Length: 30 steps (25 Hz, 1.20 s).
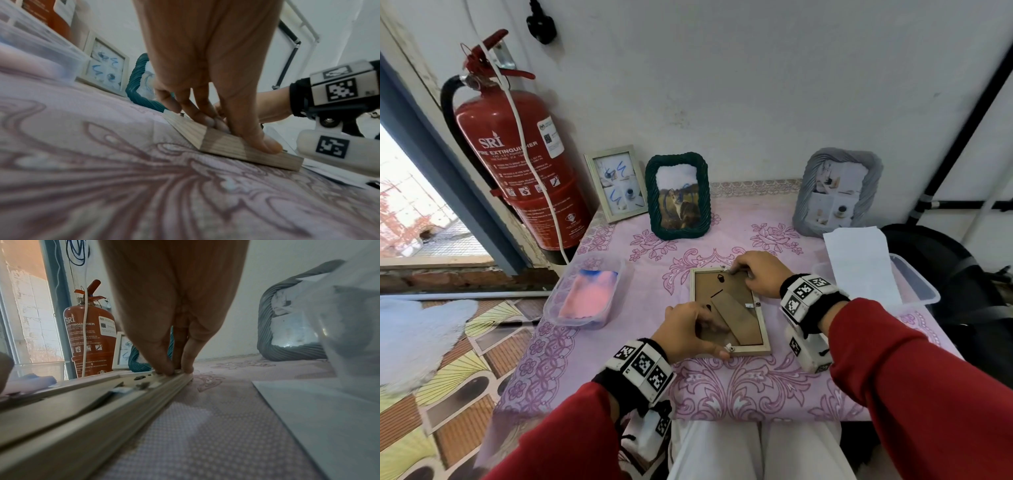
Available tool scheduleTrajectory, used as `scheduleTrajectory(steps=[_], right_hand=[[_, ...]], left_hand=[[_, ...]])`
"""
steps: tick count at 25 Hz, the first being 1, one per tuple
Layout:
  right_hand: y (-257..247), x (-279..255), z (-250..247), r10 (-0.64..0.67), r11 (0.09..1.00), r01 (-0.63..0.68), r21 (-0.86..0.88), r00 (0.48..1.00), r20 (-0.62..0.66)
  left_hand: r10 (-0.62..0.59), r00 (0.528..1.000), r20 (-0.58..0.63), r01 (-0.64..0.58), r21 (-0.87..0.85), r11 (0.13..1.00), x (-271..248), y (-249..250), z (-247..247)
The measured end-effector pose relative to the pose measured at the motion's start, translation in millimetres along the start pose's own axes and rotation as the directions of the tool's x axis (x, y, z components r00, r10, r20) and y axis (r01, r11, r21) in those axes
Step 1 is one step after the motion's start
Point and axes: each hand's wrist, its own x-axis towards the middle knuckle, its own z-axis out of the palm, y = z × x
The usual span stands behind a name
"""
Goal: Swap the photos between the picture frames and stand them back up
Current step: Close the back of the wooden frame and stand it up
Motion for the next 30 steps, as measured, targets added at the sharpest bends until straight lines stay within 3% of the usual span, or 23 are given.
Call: scheduleTrajectory(steps=[2, 12, 30], right_hand=[[0.0, -0.3, -0.3, -0.003, 1.000, 0.003, 0.013, 1.000, -0.005], [-2.8, -3.2, 0.5, -0.010, 1.000, 0.010, 0.012, 1.000, -0.002], [-5.6, -5.7, 4.5, 0.015, 1.000, -0.015, 0.005, 0.999, -0.030]], left_hand=[[-0.014, 0.999, -0.048, 0.016, 0.038, 0.999, -2.8, 2.0, -0.3], [0.004, 1.000, -0.017, -0.006, -0.104, 0.995, 0.1, -1.2, 8.4], [0.034, 0.998, -0.055, -0.038, -0.063, 0.997, -4.7, 1.2, 6.9]])
